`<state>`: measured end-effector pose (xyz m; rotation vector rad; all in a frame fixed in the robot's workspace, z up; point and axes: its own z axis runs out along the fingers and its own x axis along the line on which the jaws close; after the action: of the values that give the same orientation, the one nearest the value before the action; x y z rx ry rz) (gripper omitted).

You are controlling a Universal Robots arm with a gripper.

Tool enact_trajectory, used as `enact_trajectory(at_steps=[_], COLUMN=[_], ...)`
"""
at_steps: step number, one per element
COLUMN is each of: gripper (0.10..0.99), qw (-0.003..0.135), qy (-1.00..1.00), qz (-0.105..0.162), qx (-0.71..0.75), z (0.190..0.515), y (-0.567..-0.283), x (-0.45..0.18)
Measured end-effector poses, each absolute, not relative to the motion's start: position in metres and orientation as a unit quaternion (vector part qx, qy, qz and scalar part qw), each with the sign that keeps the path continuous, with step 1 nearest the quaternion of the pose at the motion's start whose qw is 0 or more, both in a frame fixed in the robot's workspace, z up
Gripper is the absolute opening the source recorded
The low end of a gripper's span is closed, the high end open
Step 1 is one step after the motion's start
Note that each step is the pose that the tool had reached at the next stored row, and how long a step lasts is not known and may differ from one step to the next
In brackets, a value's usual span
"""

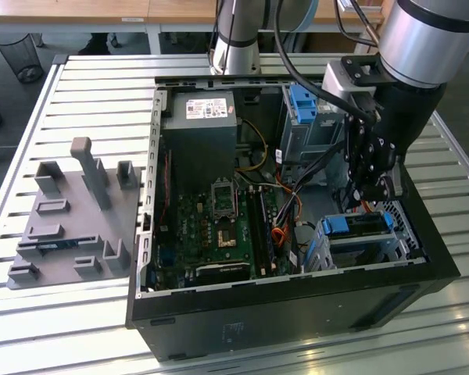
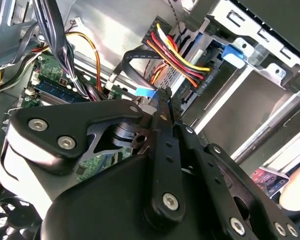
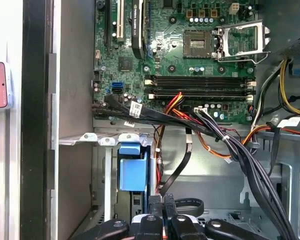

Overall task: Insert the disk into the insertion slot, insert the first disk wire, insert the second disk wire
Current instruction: 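Insert the second disk wire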

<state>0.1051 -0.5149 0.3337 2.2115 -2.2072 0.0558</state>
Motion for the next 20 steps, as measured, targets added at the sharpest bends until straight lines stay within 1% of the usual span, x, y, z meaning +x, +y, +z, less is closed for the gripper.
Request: enact_trajectory(at_steps=[7,13,20], gripper=[0.141,0.141,0.141], qw=[0.008,0.008,0.009], qy=[-0.706,-0.706,-0.706], qz=[0.018,0.018,0.017], qx=[0.708,0.708,0.708], z=[0.336,0.336,0.336], y=[-0.517,-0.528,-0.529], x=[0.105,0.105,0.109])
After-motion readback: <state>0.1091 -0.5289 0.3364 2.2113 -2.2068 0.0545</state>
